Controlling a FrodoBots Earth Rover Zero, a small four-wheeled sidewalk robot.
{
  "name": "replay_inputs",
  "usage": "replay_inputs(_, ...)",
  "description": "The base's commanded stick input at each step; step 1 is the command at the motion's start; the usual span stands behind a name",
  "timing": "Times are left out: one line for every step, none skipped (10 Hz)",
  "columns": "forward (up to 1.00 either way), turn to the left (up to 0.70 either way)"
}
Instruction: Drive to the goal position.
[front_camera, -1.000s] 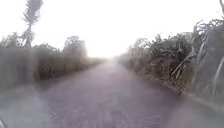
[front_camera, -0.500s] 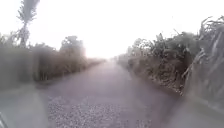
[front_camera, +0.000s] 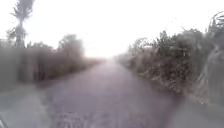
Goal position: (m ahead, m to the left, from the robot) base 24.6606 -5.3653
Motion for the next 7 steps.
replay_inputs(0.70,-0.14)
replay_inputs(0.70,-0.14)
replay_inputs(0.70,-0.14)
replay_inputs(0.70,-0.14)
replay_inputs(0.70,-0.14)
replay_inputs(0.70,0.00)
replay_inputs(0.70,0.00)
